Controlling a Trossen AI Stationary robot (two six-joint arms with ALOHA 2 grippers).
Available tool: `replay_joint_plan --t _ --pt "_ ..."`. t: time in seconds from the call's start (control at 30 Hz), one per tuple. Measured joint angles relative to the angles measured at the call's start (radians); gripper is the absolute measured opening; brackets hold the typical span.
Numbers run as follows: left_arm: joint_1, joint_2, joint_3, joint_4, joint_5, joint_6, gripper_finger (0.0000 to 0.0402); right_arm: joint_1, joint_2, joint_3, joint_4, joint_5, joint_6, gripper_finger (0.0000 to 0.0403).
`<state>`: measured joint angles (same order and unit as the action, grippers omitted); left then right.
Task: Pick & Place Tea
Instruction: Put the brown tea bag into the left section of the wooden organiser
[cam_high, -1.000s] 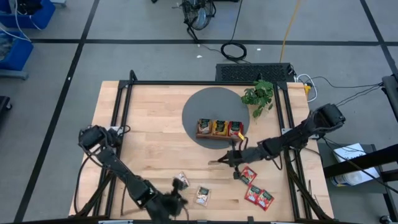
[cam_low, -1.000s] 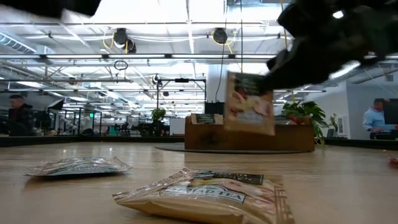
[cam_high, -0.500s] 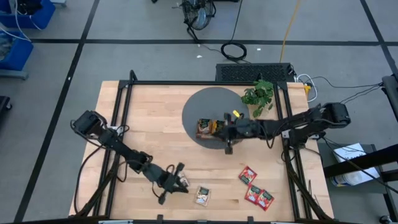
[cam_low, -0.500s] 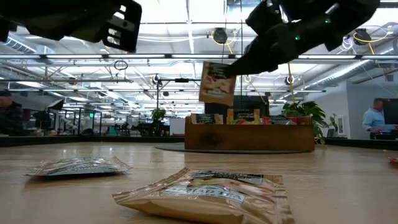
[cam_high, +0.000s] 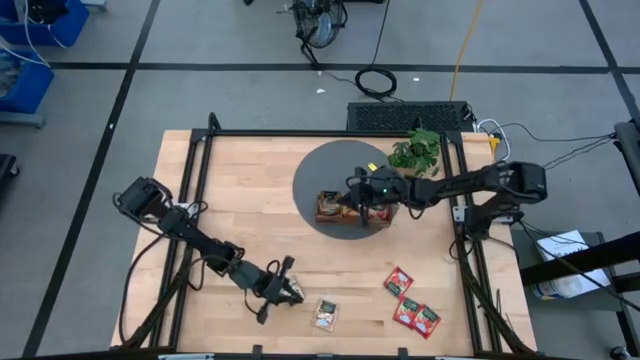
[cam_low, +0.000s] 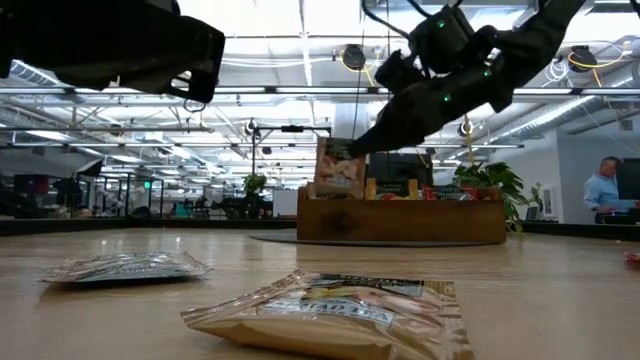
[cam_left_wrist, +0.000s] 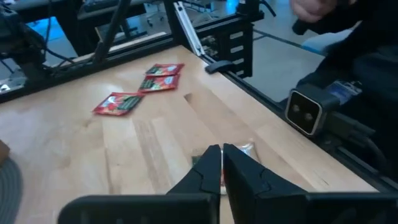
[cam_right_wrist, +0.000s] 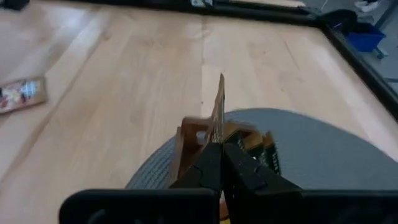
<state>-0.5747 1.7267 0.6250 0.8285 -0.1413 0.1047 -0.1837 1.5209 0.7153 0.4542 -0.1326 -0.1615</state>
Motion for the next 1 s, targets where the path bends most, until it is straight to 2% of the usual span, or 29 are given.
replay_joint_plan --t 0.2,0.6,0.73,1.0 --pt "0.003 0.000 0.001 -0.007 0.000 -0.002 0.0035 -0.003 0.054 -0.001 0.025 -0.001 -0.005 0.0000" --pt "0.005 0.000 0.001 -0.008 0.001 -0.003 0.0004 -0.010 0.112 0.011 0.020 -0.011 -0.007 0.0000" --pt "0.008 0.000 0.001 -0.002 -0.012 -0.015 0.0022 -0.012 0.163 0.056 -0.003 -0.056 -0.003 0.0000" --pt "0.010 0.000 0.001 0.002 -0.017 -0.048 0.0048 -0.012 0.195 0.094 -0.045 -0.015 -0.019 0.0002"
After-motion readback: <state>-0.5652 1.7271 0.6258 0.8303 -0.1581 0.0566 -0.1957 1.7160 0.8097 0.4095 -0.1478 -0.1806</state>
